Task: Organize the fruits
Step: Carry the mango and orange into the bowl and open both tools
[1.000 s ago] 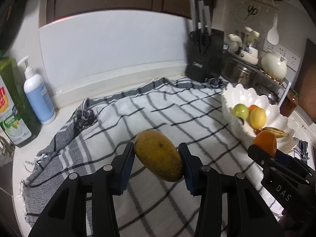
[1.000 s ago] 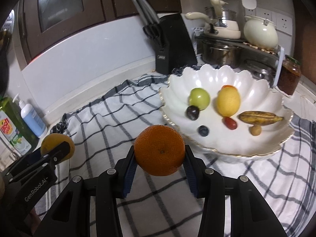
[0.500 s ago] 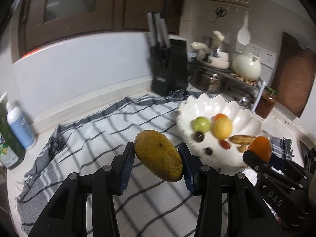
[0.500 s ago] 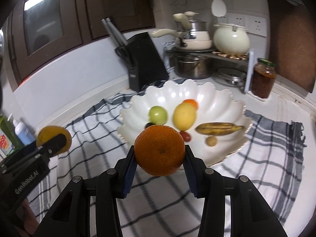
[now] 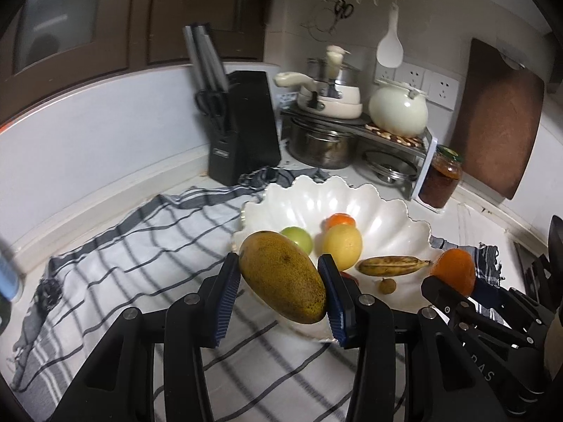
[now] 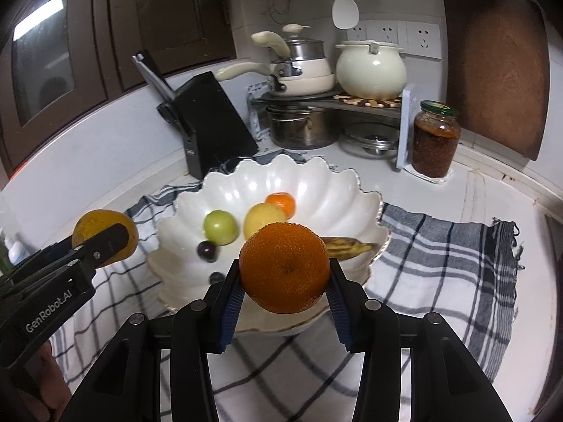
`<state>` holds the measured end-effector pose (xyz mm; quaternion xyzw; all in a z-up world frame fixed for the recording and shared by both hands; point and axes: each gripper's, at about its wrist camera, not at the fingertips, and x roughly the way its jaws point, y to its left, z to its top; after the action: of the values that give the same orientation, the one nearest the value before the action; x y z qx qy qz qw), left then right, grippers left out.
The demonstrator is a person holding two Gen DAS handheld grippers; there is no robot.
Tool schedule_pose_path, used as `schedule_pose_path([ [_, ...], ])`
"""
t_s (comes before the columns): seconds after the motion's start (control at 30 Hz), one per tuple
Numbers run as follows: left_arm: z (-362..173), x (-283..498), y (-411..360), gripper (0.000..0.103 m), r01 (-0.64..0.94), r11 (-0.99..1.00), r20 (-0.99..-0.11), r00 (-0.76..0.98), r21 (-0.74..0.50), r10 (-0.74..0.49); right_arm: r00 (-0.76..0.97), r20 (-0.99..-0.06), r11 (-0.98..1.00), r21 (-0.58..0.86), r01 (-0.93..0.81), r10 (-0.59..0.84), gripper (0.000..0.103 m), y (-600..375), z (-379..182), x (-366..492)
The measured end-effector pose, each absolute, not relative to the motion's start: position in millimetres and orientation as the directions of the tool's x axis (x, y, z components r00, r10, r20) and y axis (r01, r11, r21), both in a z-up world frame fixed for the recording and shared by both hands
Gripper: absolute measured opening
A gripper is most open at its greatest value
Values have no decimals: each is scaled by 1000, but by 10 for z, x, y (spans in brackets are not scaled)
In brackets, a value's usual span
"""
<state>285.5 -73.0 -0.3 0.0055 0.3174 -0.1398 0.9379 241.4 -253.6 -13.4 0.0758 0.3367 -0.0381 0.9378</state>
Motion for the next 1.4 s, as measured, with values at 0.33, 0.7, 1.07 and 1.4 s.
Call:
schedule_pose_path([
  [0.33, -224, 3099, -971, 45, 298, 952, -635, 721, -76, -276, 745, -667, 984, 124, 128, -13, 46, -2695, -293, 2621],
  [0.7, -450, 3227, -958, 45, 295, 953, -686, 679, -72, -262, 706, -708, 989, 113, 99, 10, 46, -2633, -493, 2780],
  [1.07, -421, 3153, -904, 65, 264, 964, -678, 703, -30, -214, 703, -711, 985, 121, 121, 1, 64, -2630, -511, 2731],
  [1.4, -227, 2972, -771, 97, 196, 980, -632, 761, 11, -145, 748, -661, 983, 92, 158, -58, 88, -2626, -280, 2566],
])
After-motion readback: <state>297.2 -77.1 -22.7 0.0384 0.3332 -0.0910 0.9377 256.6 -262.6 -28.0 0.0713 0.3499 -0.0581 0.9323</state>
